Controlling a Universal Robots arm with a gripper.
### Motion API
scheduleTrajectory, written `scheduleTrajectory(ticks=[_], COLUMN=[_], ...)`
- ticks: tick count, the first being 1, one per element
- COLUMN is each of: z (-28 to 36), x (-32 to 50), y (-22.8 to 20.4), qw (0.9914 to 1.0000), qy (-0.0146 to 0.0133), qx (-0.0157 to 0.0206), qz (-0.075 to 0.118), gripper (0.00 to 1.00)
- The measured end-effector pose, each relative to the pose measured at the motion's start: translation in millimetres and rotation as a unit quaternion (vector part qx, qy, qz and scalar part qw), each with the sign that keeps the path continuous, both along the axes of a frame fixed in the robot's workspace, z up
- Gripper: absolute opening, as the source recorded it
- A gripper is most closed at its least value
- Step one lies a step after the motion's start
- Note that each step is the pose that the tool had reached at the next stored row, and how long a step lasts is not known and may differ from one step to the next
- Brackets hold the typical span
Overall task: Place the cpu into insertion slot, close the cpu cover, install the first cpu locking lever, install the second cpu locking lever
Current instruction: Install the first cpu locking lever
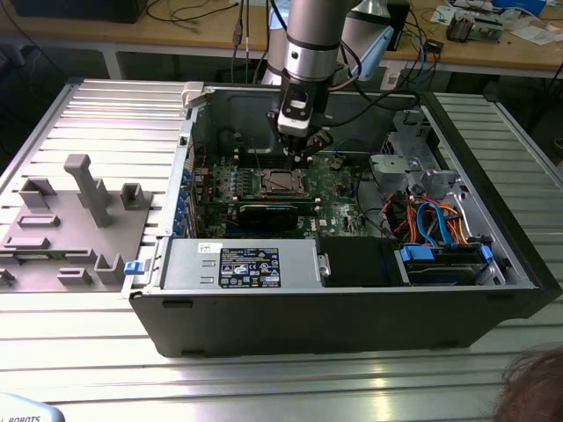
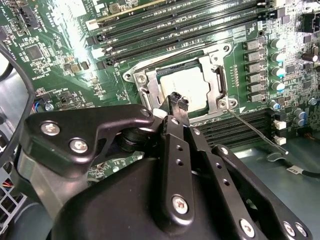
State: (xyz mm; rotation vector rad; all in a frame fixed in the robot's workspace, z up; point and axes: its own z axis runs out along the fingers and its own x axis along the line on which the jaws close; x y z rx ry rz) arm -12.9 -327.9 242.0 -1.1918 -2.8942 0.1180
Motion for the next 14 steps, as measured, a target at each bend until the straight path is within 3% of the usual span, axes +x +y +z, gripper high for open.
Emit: scheduleTrajectory(ticks=[14], z=[0.0], x=[0.0], y=[0.0], qw=[0.99957], qy=[0.0000], qx=[0.0000], qz=[0.029], gripper=[0.11])
